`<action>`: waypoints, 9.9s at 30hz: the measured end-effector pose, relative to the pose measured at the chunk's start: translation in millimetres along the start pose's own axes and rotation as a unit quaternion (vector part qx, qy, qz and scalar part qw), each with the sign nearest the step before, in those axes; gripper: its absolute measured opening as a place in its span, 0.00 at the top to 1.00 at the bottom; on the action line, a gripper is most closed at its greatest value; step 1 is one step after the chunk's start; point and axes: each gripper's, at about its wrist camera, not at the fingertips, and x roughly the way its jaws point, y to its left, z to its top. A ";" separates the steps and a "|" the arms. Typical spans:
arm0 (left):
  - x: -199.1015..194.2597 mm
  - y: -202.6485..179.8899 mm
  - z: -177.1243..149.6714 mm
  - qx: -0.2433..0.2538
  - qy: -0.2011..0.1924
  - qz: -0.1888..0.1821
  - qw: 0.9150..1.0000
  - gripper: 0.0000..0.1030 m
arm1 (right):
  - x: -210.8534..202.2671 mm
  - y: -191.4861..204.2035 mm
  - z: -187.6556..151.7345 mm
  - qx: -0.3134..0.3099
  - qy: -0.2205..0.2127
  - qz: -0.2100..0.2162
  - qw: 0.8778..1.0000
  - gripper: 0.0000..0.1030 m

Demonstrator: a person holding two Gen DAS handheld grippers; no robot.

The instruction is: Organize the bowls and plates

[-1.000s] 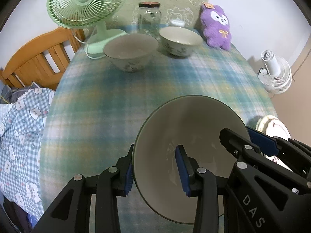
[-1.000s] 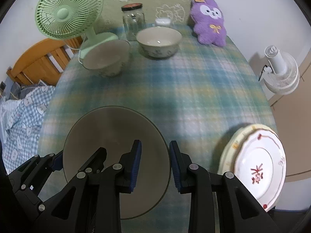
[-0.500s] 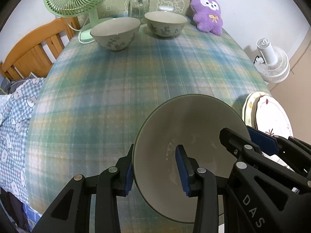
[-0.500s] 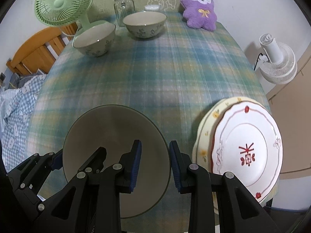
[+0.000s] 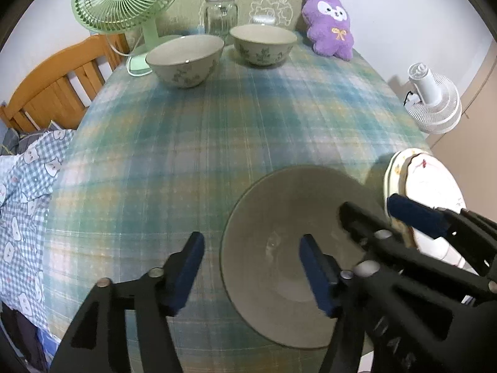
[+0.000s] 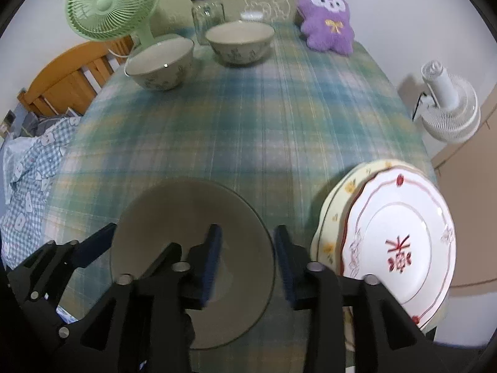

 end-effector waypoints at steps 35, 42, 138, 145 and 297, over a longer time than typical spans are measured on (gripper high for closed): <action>14.5 118.3 184.7 0.024 -0.077 0.044 0.996 0.23 | 28.9 101.4 201.9 0.048 -0.073 -0.008 0.996 0.30; 63.7 133.5 210.2 0.039 -0.066 0.044 0.996 0.30 | 82.8 108.5 228.0 0.068 -0.052 -0.018 0.996 0.30; -11.3 -20.2 1.6 -0.026 -0.001 0.060 0.998 0.70 | -3.8 -20.6 0.4 0.062 0.028 0.053 0.996 0.66; -9.3 -23.7 -1.1 -0.010 0.008 0.085 0.996 0.59 | 2.7 -24.0 -5.0 0.071 0.037 0.078 0.994 0.75; -38.8 -9.9 102.6 -0.022 -0.077 0.066 0.995 0.74 | -49.9 -7.8 97.3 0.054 -0.079 0.013 0.995 0.77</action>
